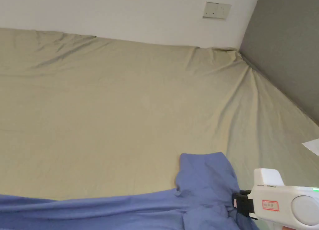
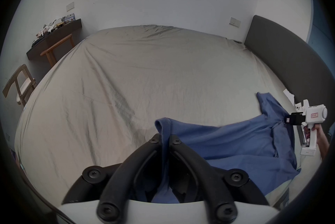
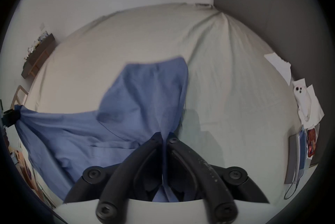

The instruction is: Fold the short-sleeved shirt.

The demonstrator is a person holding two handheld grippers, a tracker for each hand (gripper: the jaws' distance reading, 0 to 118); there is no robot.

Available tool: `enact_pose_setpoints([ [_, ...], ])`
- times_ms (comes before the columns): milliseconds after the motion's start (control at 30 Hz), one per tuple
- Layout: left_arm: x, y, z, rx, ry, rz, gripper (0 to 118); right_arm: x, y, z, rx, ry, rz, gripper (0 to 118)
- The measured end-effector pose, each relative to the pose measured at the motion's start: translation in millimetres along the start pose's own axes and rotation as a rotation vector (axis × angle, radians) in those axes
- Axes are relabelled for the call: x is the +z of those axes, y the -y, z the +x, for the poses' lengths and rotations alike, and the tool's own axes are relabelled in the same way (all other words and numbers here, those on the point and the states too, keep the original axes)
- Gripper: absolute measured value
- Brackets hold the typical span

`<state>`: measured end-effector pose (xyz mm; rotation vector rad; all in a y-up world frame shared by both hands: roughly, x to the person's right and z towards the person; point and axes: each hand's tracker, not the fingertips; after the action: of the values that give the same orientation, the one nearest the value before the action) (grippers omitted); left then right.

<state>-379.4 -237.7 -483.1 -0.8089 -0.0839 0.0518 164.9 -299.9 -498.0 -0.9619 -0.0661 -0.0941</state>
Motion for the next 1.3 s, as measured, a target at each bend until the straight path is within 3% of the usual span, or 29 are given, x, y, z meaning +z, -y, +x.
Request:
enact_pose_setpoints([
  [167, 39.4, -37.6, -4.3, 0.059, 0.052, 0.106, 6, 88.4, -32.6, -6.1, 0.012, -0.04, 0.224, 6],
  [400, 103.4, -93.4, 1.7, -0.002, 0.058, 0.276, 6, 194.5, -74.8, -15.7, 0.017, -0.074, 0.498, 6],
  [633, 139.0, -154.5, -1.1, -0.03, 0.014, 0.368, 5, 241.3, -126.2, -23.1, 0.043, -0.005, 0.653, 7],
  [867, 130.3, -219.2, 3.7, -0.046, -0.042, 0.39, 5, 238.7, -204.3, -29.9, 0.018, 0.016, 0.67, 7],
  [1200, 65.7, -339.8, 31.3, -0.035, -0.125, 0.421, 5, 195.8, -333.5, -59.3, 0.06, 0.154, 0.674, 7],
  [1300, 44.0, -369.4, 42.7, -0.043, -0.142, 0.436, 5, 185.9, -365.4, -63.4, 0.043, 0.153, 0.692, 7],
])
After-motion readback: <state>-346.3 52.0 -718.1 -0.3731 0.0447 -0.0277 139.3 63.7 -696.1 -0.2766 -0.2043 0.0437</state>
